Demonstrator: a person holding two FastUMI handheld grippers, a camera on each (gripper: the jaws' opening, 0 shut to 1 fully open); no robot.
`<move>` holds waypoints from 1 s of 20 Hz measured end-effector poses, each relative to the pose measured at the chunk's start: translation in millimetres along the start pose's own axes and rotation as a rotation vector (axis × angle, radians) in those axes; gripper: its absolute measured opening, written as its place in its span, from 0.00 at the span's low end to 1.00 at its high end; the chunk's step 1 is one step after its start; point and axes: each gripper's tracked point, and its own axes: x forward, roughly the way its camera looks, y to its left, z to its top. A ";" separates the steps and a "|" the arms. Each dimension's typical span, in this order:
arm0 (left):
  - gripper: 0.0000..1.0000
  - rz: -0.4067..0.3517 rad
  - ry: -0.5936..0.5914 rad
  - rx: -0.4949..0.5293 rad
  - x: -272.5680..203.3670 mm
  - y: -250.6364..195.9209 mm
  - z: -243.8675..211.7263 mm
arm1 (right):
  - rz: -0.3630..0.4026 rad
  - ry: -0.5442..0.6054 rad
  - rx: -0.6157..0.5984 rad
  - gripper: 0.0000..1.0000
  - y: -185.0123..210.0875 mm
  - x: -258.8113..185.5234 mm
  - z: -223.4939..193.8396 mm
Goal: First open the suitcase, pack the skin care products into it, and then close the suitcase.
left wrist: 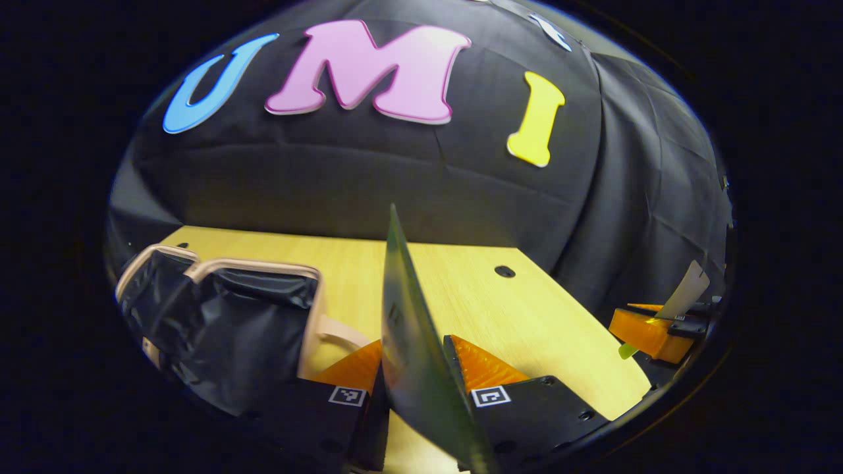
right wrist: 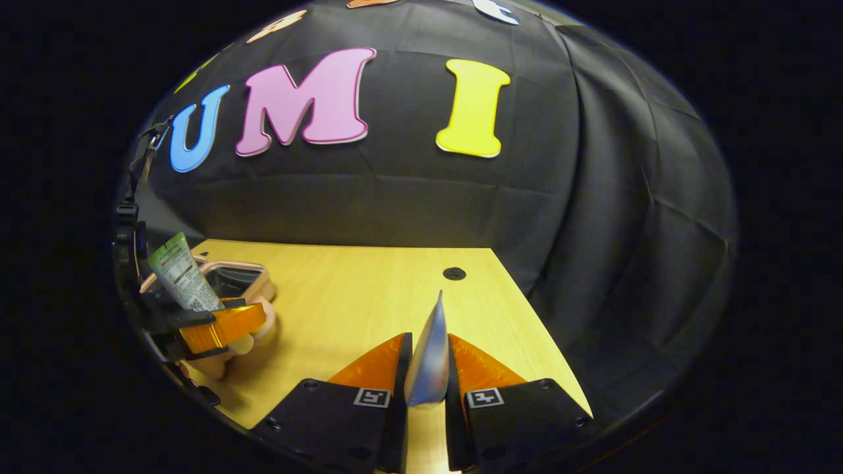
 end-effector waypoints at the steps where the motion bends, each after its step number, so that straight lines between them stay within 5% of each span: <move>1: 0.40 0.015 -0.008 0.000 -20.6 15.4 7.1 | 0.020 -0.008 -0.001 0.27 14.3 -12.4 7.1; 8: 0.43 0.146 0.011 -0.024 -91.9 153.3 27.6 | 0.188 -0.031 -0.024 0.27 132.6 -65.8 38.4; 15: 0.43 0.140 0.273 -0.070 -39.9 225.8 -25.0 | 0.395 -0.031 -0.085 0.27 259.4 -53.5 41.7; 20: 0.46 0.096 0.491 -0.113 -7.1 233.8 -65.4 | 0.438 0.019 -0.065 0.27 296.3 -29.5 36.4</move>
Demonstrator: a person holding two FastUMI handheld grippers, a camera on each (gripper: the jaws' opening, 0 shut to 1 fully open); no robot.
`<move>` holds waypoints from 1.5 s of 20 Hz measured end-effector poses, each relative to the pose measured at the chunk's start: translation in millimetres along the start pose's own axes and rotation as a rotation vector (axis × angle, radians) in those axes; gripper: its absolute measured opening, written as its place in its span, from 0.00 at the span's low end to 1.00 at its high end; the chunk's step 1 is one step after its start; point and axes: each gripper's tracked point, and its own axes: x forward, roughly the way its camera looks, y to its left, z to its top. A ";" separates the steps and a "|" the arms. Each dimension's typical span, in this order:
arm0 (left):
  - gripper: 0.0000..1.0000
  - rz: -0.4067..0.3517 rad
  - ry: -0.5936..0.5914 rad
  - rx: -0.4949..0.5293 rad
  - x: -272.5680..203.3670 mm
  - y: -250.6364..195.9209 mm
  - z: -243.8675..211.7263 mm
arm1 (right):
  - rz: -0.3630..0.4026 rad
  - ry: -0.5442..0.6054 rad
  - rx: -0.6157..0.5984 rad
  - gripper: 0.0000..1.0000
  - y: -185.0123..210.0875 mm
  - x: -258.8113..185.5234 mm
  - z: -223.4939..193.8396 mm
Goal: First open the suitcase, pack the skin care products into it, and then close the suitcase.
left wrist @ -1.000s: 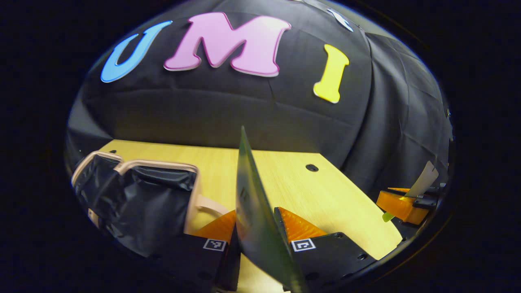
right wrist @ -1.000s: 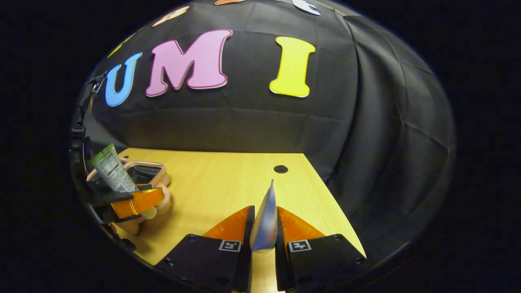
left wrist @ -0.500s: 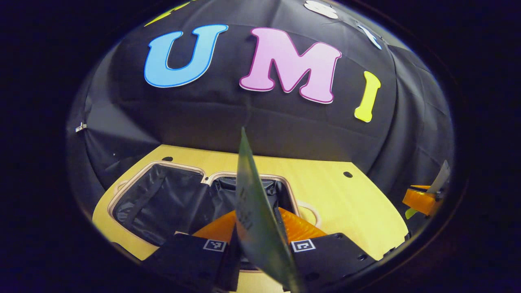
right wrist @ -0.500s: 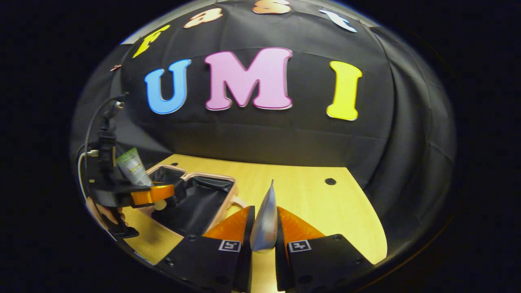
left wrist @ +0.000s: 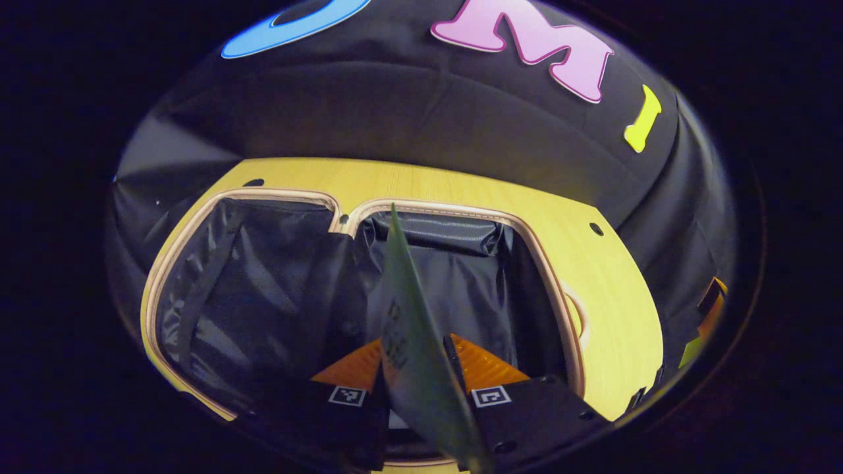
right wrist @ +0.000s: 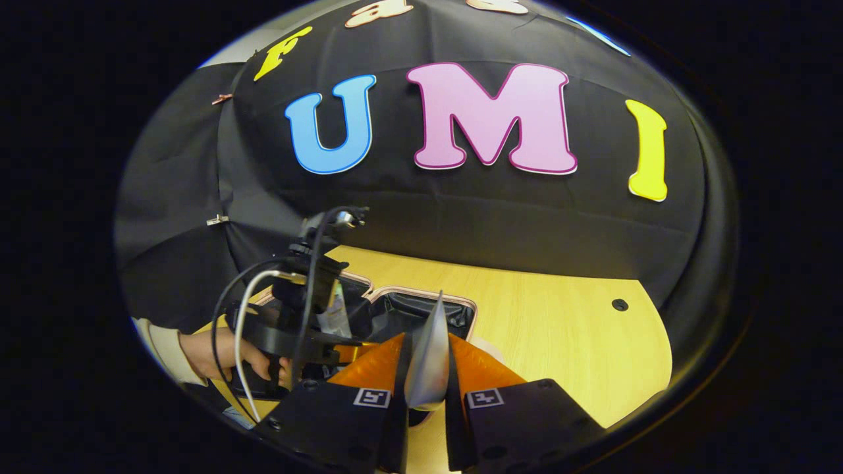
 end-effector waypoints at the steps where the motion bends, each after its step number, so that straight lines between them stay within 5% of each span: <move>1: 0.47 -0.003 0.053 -0.003 10.0 -1.1 -5.9 | 0.003 0.013 0.020 0.27 0.2 1.7 -2.8; 10: 0.45 0.085 0.220 0.023 27.8 7.2 -15.7 | -0.013 0.134 0.097 0.27 -37.0 21.9 -21.7; 12: 0.57 0.099 0.180 0.014 21.0 7.4 -6.9 | -0.006 0.151 0.093 0.27 -38.2 26.7 -23.6; 13: 0.72 0.107 0.138 0.006 13.5 7.8 1.0 | -0.001 0.156 0.089 0.27 -36.9 27.5 -23.6; 14: 0.70 0.112 0.083 -0.003 3.6 8.7 10.0 | 0.007 0.162 0.087 0.27 -34.1 28.5 -23.4; 17: 1.00 0.170 -0.111 -0.029 -44.2 26.8 42.9 | 0.023 0.195 0.094 0.27 -26.6 37.6 -27.1; 21: 0.99 0.269 -0.285 -0.043 -118.8 74.1 55.8 | 0.026 0.306 0.118 0.19 -9.9 70.1 -51.0; 25: 0.99 0.291 -0.315 -0.057 -164.8 99.7 34.8 | 0.009 0.479 0.111 0.35 14.2 109.7 -98.5; 26: 0.99 0.297 -0.319 -0.062 -171.4 104.0 27.5 | -0.009 0.518 0.107 0.27 19.0 114.5 -110.0; 30: 0.99 0.289 -0.304 -0.080 -185.3 106.5 2.6 | -0.084 0.624 0.088 0.27 18.6 117.8 -138.2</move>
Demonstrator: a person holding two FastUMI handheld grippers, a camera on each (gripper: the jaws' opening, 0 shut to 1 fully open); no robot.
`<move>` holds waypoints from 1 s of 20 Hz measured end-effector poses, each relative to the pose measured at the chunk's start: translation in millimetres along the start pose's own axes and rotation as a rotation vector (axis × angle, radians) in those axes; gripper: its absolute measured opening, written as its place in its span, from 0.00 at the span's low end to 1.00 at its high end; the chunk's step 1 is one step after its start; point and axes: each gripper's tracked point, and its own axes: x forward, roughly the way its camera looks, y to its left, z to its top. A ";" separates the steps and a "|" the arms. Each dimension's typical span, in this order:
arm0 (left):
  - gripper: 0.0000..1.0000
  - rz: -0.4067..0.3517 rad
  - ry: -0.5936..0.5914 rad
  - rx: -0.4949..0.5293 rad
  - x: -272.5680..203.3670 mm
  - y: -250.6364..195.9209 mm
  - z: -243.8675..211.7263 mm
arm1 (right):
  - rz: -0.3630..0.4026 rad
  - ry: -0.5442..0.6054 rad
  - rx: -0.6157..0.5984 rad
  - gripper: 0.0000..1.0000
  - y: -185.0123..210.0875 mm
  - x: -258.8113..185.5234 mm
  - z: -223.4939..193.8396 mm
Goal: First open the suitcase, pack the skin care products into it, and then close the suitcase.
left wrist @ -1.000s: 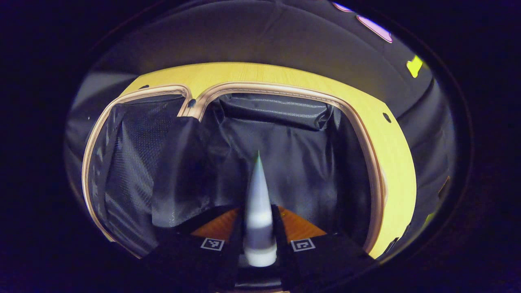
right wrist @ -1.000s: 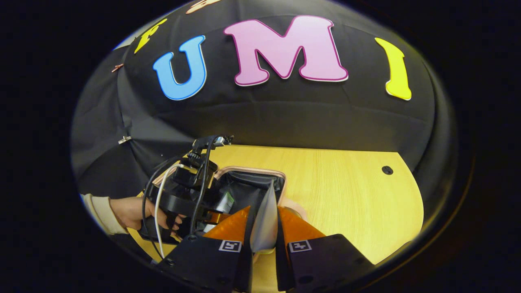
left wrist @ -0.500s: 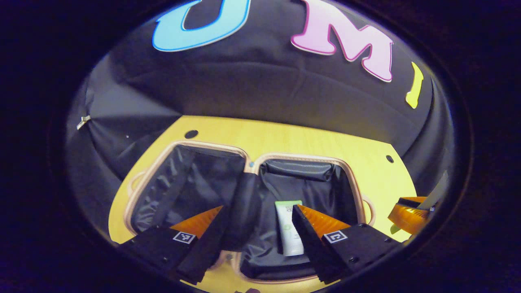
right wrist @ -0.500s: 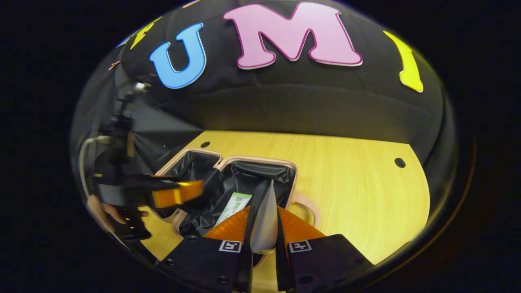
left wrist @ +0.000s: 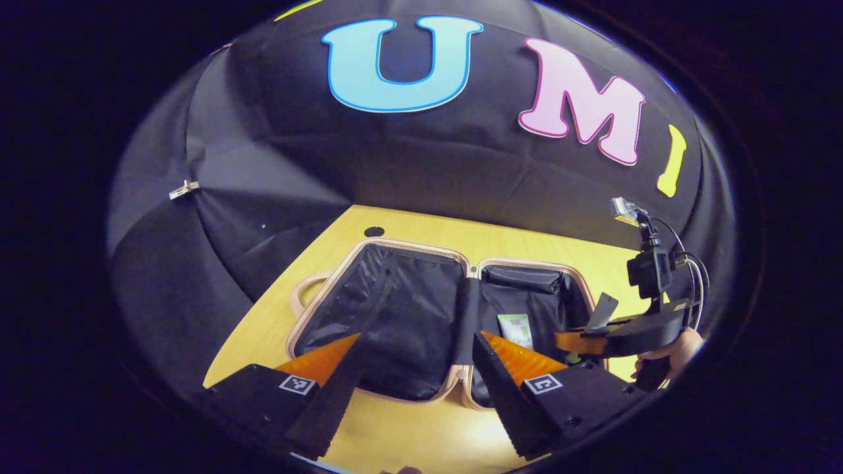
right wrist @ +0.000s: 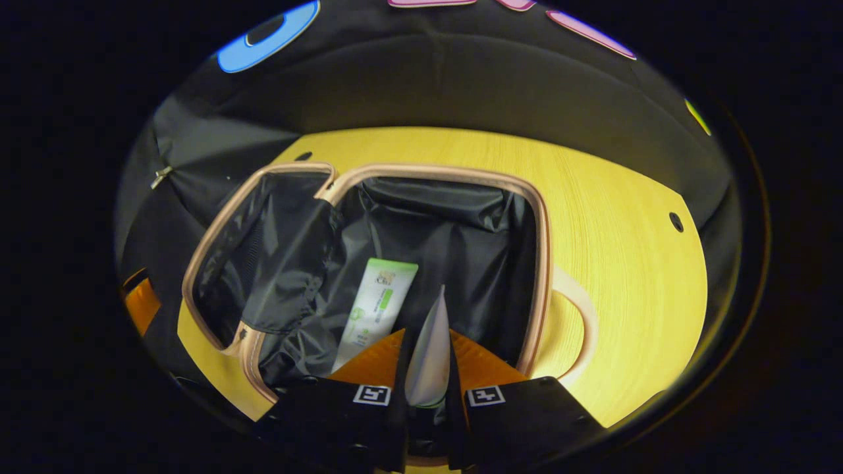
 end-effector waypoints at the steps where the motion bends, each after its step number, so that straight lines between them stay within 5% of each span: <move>1: 0.99 0.000 0.004 0.001 0.5 0.5 -1.8 | -0.015 0.003 0.007 0.28 0.1 1.7 0.2; 5: 0.99 0.014 0.002 0.012 -0.1 11.0 -10.2 | -0.028 -0.081 0.011 0.47 2.8 -14.0 21.1; 8: 0.99 0.022 -0.019 -0.016 3.9 22.2 -5.8 | -0.008 -0.154 0.019 0.77 7.3 -39.2 32.9; 10: 0.97 0.049 -0.043 -0.027 7.3 45.4 -1.1 | 0.001 -0.217 0.008 0.78 5.2 -60.5 42.1; 12: 0.97 0.095 -0.064 -0.041 14.5 80.0 4.0 | 0.003 -0.288 -0.015 0.94 -1.2 -86.9 50.0; 16: 0.97 0.145 -0.077 -0.113 43.1 157.5 15.0 | -0.011 -0.406 -0.011 0.97 -21.9 -134.2 56.2; 20: 0.96 0.104 -0.128 -0.216 79.7 205.8 35.4 | -0.027 -0.464 -0.015 0.96 -41.7 -170.2 43.7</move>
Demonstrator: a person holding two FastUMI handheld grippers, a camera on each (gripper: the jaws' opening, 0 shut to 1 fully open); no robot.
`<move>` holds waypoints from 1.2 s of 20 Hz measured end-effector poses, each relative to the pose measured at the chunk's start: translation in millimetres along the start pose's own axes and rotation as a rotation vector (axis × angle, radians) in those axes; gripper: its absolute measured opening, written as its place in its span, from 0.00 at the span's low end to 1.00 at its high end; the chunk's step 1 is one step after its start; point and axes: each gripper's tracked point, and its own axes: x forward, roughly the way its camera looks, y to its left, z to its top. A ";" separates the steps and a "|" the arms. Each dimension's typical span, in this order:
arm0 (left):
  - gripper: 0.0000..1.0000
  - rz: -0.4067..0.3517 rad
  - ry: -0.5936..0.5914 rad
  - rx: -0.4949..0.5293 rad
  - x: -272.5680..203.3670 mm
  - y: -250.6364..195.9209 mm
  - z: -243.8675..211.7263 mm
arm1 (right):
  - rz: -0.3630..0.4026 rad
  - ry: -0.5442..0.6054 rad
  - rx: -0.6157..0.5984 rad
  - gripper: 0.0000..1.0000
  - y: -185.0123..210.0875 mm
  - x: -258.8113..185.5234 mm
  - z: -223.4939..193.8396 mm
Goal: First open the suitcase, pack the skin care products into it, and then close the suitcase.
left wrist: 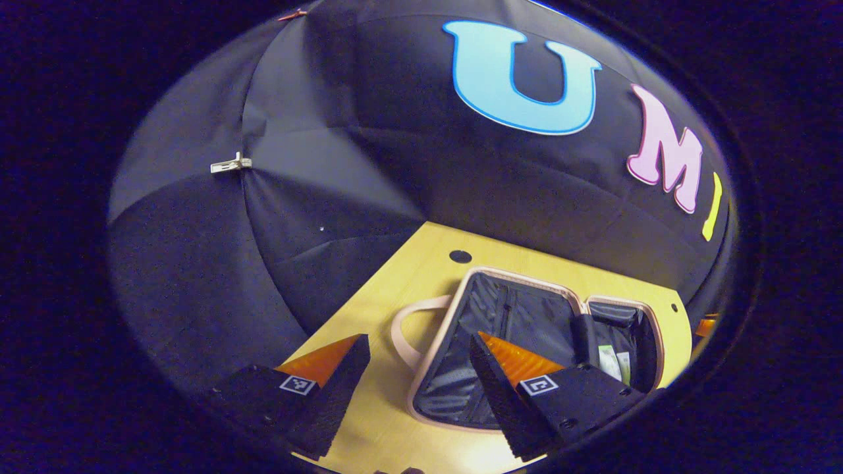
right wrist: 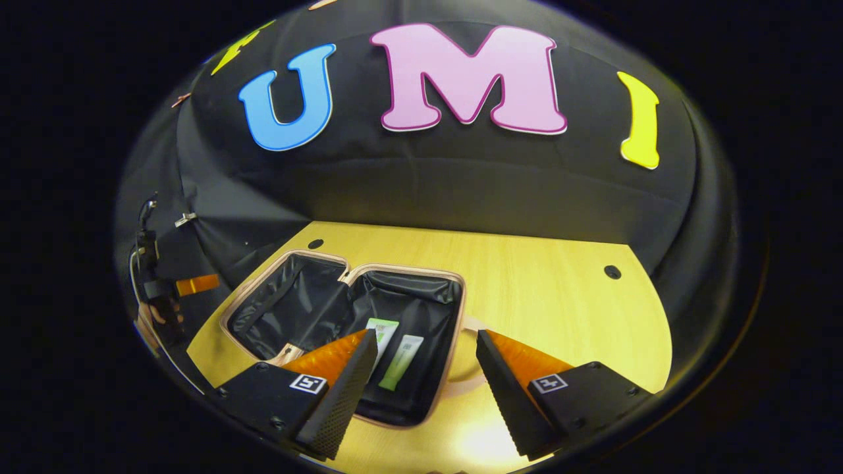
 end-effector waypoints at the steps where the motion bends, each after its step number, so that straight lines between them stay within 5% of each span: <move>1: 0.96 0.005 0.025 -0.061 11.3 10.6 0.0 | -0.004 -0.012 -0.010 0.96 -2.8 -9.6 -2.1; 6: 0.96 -0.003 0.172 -0.212 67.0 39.5 -37.8 | -0.028 0.041 -0.113 0.96 -14.4 -50.9 -54.7; 10: 0.91 -0.087 0.248 -0.271 96.7 24.4 -52.7 | -0.032 0.106 -0.065 0.98 -6.0 -81.8 -110.2; 13: 0.71 -0.077 0.329 -0.371 116.5 21.1 -67.5 | -0.039 0.166 -0.041 0.97 -8.1 -97.7 -140.0; 15: 0.69 -0.088 0.339 -0.462 121.5 19.1 -70.3 | -0.055 0.184 -0.053 0.98 -18.2 -105.0 -149.5; 17: 0.33 -0.103 0.341 -0.539 123.8 13.5 -72.7 | -0.081 0.181 -0.057 0.98 -33.8 -108.7 -148.9; 18: 0.26 -0.105 0.324 -0.555 120.0 14.2 -67.2 | -0.096 0.178 -0.050 0.98 -42.2 -109.0 -146.9; 24: 0.08 -0.051 0.186 -0.317 74.8 -0.2 -0.7 | -0.146 0.124 -0.017 0.98 -87.1 -104.6 -111.8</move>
